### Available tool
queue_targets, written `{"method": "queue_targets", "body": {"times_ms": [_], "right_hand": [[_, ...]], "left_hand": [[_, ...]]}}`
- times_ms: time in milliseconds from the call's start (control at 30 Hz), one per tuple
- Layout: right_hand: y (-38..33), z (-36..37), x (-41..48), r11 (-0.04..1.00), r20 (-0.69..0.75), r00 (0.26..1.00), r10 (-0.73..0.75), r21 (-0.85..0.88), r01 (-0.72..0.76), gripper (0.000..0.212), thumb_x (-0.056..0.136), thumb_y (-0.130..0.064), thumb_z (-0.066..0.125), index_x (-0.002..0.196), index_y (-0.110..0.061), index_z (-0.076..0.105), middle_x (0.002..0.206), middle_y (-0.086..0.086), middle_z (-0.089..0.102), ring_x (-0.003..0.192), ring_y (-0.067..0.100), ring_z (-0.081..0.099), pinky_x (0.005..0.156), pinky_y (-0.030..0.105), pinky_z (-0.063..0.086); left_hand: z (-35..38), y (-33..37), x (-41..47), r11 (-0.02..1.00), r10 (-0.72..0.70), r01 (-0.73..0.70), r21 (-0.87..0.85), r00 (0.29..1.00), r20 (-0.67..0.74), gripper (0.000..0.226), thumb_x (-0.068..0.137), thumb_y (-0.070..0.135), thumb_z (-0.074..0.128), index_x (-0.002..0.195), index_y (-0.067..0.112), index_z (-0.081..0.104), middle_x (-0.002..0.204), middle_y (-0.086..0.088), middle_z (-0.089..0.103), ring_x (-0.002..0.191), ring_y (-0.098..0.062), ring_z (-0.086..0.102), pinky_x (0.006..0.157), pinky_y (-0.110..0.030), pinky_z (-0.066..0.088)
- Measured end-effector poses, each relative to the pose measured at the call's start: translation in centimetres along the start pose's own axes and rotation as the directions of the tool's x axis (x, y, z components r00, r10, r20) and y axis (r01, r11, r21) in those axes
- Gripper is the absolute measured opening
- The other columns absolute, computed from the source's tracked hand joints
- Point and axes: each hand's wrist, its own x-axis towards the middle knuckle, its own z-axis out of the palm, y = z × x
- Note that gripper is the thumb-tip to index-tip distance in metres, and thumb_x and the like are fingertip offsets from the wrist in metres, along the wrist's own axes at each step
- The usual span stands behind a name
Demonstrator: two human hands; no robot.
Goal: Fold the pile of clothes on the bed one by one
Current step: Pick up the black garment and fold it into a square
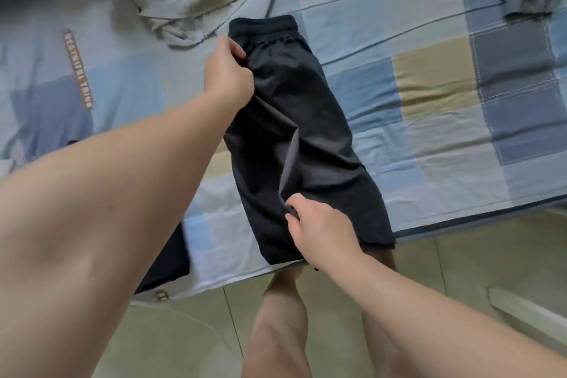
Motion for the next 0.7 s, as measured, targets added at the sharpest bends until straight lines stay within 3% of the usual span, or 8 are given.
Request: {"method": "queue_targets", "body": {"times_ms": [133, 233, 300, 400, 500, 567, 633, 700], "right_hand": [[-2.8, 4.2, 3.1, 0.998, 0.233, 0.971, -0.052, 0.033, 0.045, 0.026, 0.101, -0.028, 0.048, 0.127, -0.029, 0.052, 0.12, -0.002, 0.065, 0.108, 0.029, 0.059, 0.079, 0.039, 0.046], [-3.3, 4.1, 3.9, 0.987, 0.413, 0.904, -0.105, 0.158, 0.043, 0.026, 0.097, -0.033, 0.057, 0.122, -0.032, 0.061, 0.106, -0.011, 0.069, 0.102, 0.017, 0.061, 0.086, 0.038, 0.051], [-2.7, 3.0, 4.1, 0.978, 0.35, 0.934, -0.068, 0.208, -0.007, 0.016, 0.096, -0.037, 0.059, 0.11, -0.033, 0.065, 0.094, -0.013, 0.069, 0.093, 0.012, 0.061, 0.086, 0.038, 0.053], [-0.7, 0.2, 5.4, 0.989, 0.086, 0.996, 0.036, 0.139, -0.048, 0.012, 0.098, -0.033, 0.053, 0.102, -0.032, 0.064, 0.096, -0.01, 0.068, 0.095, 0.017, 0.061, 0.088, 0.041, 0.052], [0.6, -2.5, 7.9, 0.998, -0.032, 0.998, 0.055, 0.024, -0.054, 0.032, 0.099, -0.028, 0.052, 0.132, -0.028, 0.055, 0.131, -0.001, 0.057, 0.12, 0.023, 0.052, 0.101, 0.044, 0.047], [0.5, -3.5, 9.8, 0.989, -0.076, 0.997, 0.034, -0.138, -0.044, 0.056, 0.099, -0.028, 0.053, 0.152, -0.029, 0.034, 0.156, 0.004, 0.031, 0.139, 0.03, 0.033, 0.111, 0.049, 0.037], [-0.1, -3.9, 11.7, 0.977, -0.092, 0.994, 0.058, -0.201, -0.076, 0.068, 0.1, -0.031, 0.052, 0.159, -0.033, 0.016, 0.166, 0.004, 0.008, 0.148, 0.033, 0.018, 0.115, 0.053, 0.03], [-0.8, -3.8, 13.6, 0.982, 0.018, 0.996, 0.083, -0.171, -0.079, 0.068, 0.102, -0.035, 0.049, 0.16, -0.035, 0.013, 0.168, 0.0, 0.005, 0.15, 0.032, 0.018, 0.117, 0.056, 0.027]], "left_hand": [[0.4, -4.4, 1.1, 1.0, -0.001, 0.001, 0.004, 0.998, 0.063, 0.055, 0.086, -0.004, 0.04, 0.133, 0.022, 0.05, 0.129, 0.0, 0.056, 0.113, -0.02, 0.052, 0.089, -0.022, 0.037], [0.7, -6.6, 0.7, 0.999, -0.022, 0.026, -0.046, 0.997, 0.077, 0.059, 0.089, -0.002, 0.041, 0.142, 0.022, 0.043, 0.14, -0.001, 0.054, 0.123, -0.022, 0.051, 0.093, -0.021, 0.034], [0.8, -8.1, 0.0, 0.992, -0.039, 0.05, -0.12, 0.995, 0.087, 0.052, 0.091, 0.006, 0.046, 0.141, 0.021, 0.04, 0.133, -0.002, 0.057, 0.118, -0.023, 0.055, 0.094, -0.026, 0.039], [1.2, -10.3, -1.7, 0.97, -0.072, 0.097, -0.222, 0.99, 0.118, 0.05, 0.091, 0.023, 0.061, 0.134, 0.019, 0.038, 0.116, -0.004, 0.058, 0.109, -0.026, 0.059, 0.097, -0.043, 0.05], [1.7, -11.5, -3.9, 0.998, -0.062, 0.062, -0.001, 0.997, -0.036, 0.063, 0.087, 0.034, 0.069, 0.14, 0.022, 0.036, 0.139, -0.004, 0.047, 0.128, -0.029, 0.044, 0.109, -0.045, 0.039], [2.0, -12.1, -5.5, 0.996, -0.012, 0.022, 0.084, 0.994, -0.109, 0.069, 0.087, 0.034, 0.072, 0.144, 0.022, 0.036, 0.148, -0.003, 0.039, 0.134, -0.028, 0.037, 0.11, -0.043, 0.036], [2.9, -13.1, -7.1, 1.0, -0.019, 0.019, 0.003, 0.999, -0.037, 0.064, 0.087, 0.031, 0.073, 0.141, 0.023, 0.038, 0.14, -0.002, 0.045, 0.126, -0.026, 0.046, 0.104, -0.042, 0.042], [3.9, -14.4, -8.3, 0.988, -0.119, 0.125, -0.094, 0.991, 0.063, 0.047, 0.091, 0.028, 0.07, 0.129, 0.022, 0.043, 0.114, 0.002, 0.056, 0.108, -0.023, 0.056, 0.089, -0.038, 0.047]]}}
